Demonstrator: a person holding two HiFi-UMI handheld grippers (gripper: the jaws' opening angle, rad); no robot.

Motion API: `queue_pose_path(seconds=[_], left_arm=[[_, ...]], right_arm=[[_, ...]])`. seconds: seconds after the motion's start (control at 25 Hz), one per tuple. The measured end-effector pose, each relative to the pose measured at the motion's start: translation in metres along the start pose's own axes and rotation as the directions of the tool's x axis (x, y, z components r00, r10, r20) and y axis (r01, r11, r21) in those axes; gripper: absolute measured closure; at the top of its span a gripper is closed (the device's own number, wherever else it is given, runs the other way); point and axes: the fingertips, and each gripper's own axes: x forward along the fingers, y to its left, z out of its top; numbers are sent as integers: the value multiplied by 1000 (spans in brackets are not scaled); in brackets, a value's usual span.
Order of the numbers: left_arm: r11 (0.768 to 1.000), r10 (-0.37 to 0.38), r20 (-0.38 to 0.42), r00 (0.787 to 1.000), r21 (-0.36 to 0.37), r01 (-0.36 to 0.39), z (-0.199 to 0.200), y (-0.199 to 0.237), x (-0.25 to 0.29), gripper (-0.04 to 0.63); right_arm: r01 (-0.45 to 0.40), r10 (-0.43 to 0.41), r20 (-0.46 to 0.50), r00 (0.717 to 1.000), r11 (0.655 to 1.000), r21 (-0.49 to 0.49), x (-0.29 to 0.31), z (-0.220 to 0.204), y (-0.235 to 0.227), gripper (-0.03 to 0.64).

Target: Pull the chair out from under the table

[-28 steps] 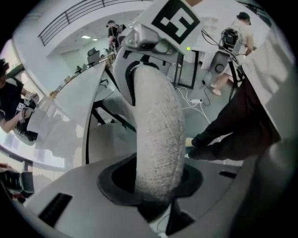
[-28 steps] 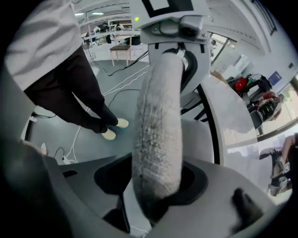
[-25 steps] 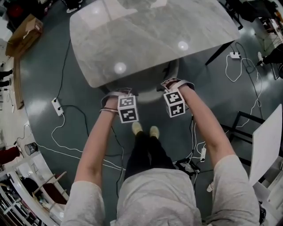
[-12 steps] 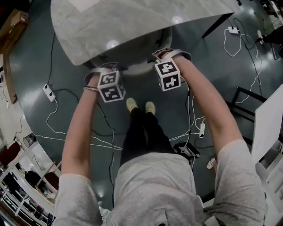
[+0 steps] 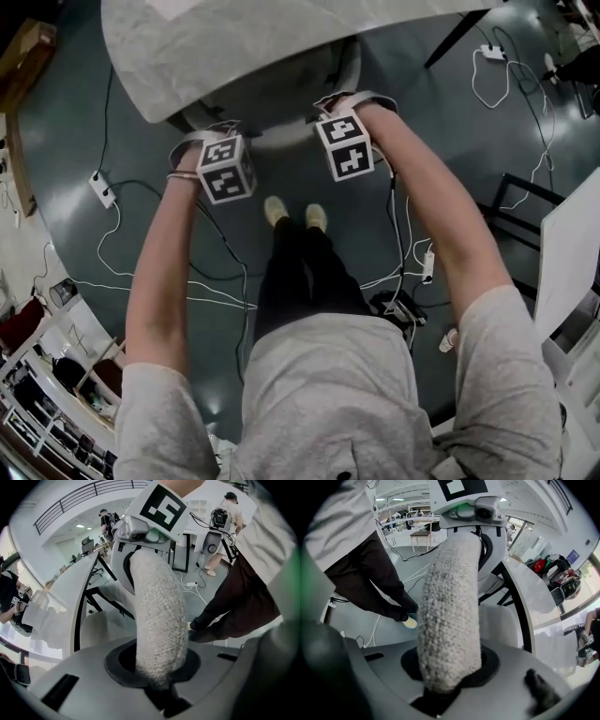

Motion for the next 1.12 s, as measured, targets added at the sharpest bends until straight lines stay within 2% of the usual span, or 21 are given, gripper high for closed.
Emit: queue_pose_path(seconds=[0.36,0.56,0.84,1.12], left_arm=[[1000,-25,-12,1000,-4,25,7,-26,1,514],[999,-51,-16,999,-20,51,20,-47,3,512],[998,-34,-13,999,-49,33,42,-79,3,512],[996,-58,-16,998,-62,57,51,-116,-1,512]], right_arm=[[13,-13,-6,1000,1000,9,-2,5,26,512],[2,-2,-6,1000,1000,4,-6,3,50,512],[-10,10,0,1000,1000,-27,-13,2,87,512],[-46,46,8,999,999,-27,-20,11,125,512]])
